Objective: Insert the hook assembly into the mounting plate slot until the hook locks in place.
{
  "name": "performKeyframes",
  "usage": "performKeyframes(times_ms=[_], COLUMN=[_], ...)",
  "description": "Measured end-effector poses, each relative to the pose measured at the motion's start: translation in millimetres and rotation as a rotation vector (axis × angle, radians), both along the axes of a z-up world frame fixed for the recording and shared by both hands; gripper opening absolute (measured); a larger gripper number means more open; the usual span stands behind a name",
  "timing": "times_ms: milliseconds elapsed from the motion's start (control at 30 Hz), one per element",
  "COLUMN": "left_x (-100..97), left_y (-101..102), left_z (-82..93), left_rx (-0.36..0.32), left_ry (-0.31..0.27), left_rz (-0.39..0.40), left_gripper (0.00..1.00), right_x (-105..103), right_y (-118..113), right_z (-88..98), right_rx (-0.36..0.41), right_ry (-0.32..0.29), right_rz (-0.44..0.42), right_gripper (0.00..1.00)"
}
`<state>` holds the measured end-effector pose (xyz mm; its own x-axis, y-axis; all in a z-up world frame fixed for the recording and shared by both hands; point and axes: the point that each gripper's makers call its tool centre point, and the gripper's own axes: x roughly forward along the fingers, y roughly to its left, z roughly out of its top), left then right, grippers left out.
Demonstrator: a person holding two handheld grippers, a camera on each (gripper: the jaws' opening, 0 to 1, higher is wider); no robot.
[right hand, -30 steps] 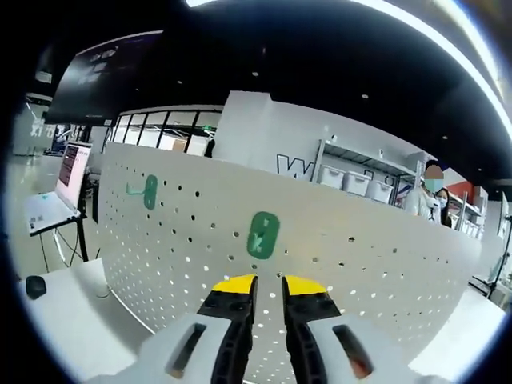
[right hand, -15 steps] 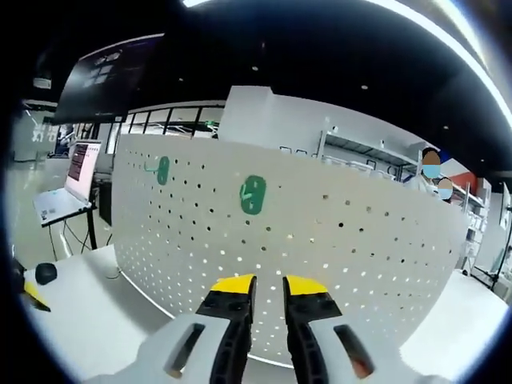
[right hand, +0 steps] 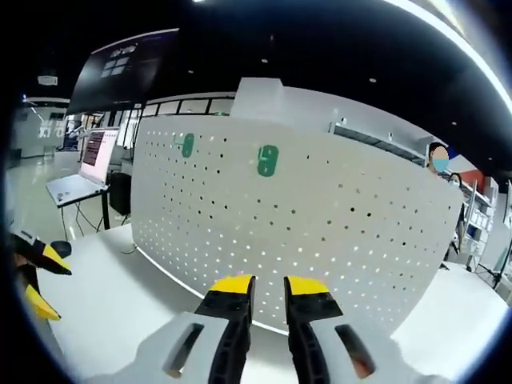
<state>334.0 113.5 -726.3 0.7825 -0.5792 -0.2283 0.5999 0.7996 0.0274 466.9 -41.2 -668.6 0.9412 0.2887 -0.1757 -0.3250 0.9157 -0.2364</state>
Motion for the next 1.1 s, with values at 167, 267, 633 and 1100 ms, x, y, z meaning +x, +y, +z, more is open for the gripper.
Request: performKeyframes(times_ms=[167,267,633,1100], left_x=[-0.4,-0.4,2.1,3.6], left_y=[-1.3,-1.7,3.4,5.2], left_z=[-0.4,-0.3,1.4,-0.7], left_rx=[0.002,0.003,0.000,0.006], left_ry=[0.002,0.000,-0.004,0.004], left_rz=[-0.003,-0.003,0.023,0.042], left_gripper=[0.42,0.42,0.42,0.42], right_x=[-13.0,-18.1,-30.8,-61.2], right_y=[10.7,18.3,45.1,75.4], right_z=[-24.0,-38.9,-81.3,-137.3], right_rx=[-0.031,-0.048,-0.092,-0.122], right_ry=[0.050,0.091,0.222,0.393], right_rz=[0.049,0.091,0.271,0.478], right_gripper=[0.14,0.16,0.18,0.17])
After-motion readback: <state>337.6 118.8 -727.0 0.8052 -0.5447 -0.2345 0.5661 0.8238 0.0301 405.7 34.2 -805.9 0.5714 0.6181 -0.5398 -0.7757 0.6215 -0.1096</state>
